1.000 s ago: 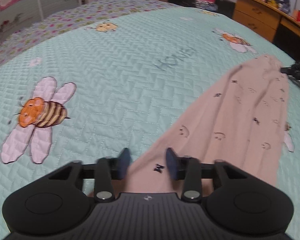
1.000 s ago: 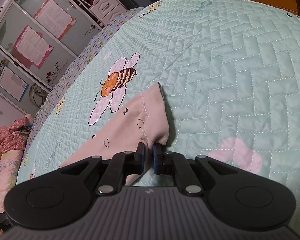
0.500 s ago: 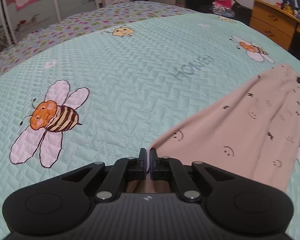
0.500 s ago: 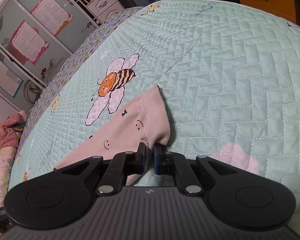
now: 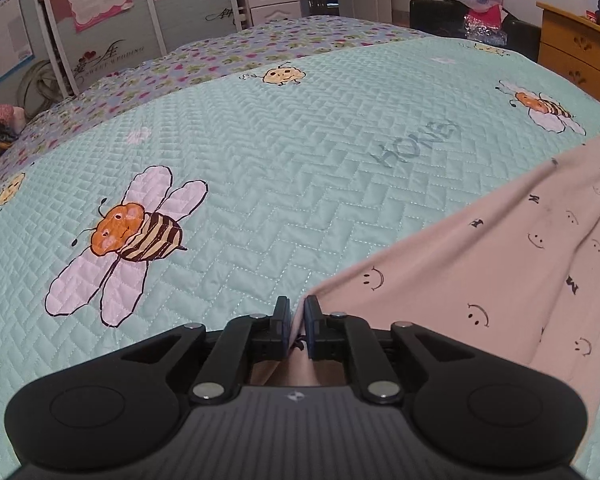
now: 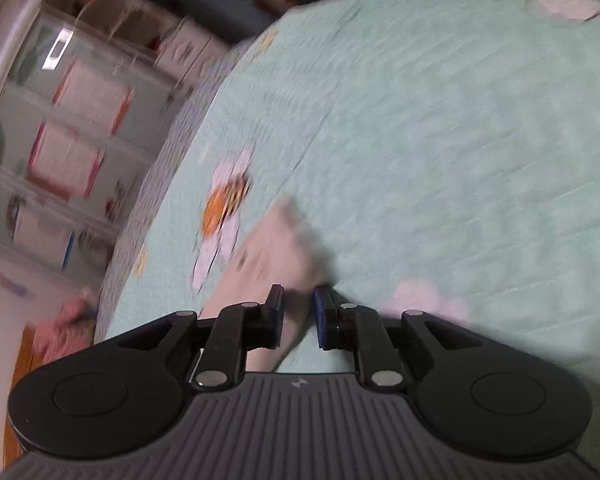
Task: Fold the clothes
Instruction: 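Grasp the pants edge with the left gripper while the right gripper holds the corner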
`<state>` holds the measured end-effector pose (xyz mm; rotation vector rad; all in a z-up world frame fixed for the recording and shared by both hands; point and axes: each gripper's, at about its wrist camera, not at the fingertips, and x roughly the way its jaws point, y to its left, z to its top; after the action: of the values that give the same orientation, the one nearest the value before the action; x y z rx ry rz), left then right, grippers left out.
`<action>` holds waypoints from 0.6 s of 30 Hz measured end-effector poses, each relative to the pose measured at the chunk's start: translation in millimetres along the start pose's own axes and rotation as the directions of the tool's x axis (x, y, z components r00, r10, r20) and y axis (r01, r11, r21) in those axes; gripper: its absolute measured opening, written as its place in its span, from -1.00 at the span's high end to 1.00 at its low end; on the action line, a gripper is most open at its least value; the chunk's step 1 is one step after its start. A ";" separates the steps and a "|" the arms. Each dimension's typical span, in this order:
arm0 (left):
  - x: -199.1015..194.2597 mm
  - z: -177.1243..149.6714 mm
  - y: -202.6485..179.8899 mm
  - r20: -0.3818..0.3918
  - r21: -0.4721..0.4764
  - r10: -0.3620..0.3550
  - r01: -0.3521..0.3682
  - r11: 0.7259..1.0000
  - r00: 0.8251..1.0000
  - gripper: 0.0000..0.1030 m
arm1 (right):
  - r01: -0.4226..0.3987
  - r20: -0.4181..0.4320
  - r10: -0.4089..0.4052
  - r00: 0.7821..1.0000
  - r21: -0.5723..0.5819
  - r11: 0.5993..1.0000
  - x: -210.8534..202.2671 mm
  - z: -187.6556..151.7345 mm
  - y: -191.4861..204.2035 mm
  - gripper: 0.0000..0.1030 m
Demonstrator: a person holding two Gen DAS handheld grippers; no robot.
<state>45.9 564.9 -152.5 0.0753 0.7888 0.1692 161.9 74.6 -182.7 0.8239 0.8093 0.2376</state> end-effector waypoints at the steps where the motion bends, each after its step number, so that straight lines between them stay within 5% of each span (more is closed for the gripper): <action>1: 0.1 -0.4 0.2 0.002 -0.005 -0.001 0.001 1.000 1.000 0.83 | 0.013 0.008 -0.013 1.000 -0.037 0.999 0.0 2.7 3.6 0.59; 7: 0.2 -1.9 2.8 0.014 -0.039 -0.016 0.016 0.999 1.000 0.84 | 0.045 -0.036 -0.053 0.998 -0.187 0.981 33.0 15.1 29.7 0.40; 11: 1.1 0.0 2.9 0.004 -0.035 -0.021 0.021 0.999 1.000 0.84 | 0.012 -0.059 -0.023 0.998 -0.188 0.982 56.1 22.5 36.8 0.28; 13: 1.8 1.7 3.2 -0.006 -0.027 -0.024 0.024 0.999 1.000 0.83 | 0.032 -0.069 -0.049 0.996 -0.230 0.973 61.6 25.1 41.3 0.45; 15: 2.8 3.8 4.0 -0.012 -0.029 -0.021 0.021 0.999 1.000 0.81 | 0.051 -0.079 -0.075 0.994 -0.273 0.961 66.8 27.6 45.8 0.93; 18: 4.0 5.0 2.4 -0.005 -0.027 -0.003 0.002 1.000 1.000 0.75 | 0.072 -0.062 -0.100 0.993 -0.356 0.932 63.8 28.4 54.3 0.94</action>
<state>51.8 567.9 -151.5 0.0481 0.7916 0.1777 231.9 126.1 -166.3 0.4411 0.8439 0.3285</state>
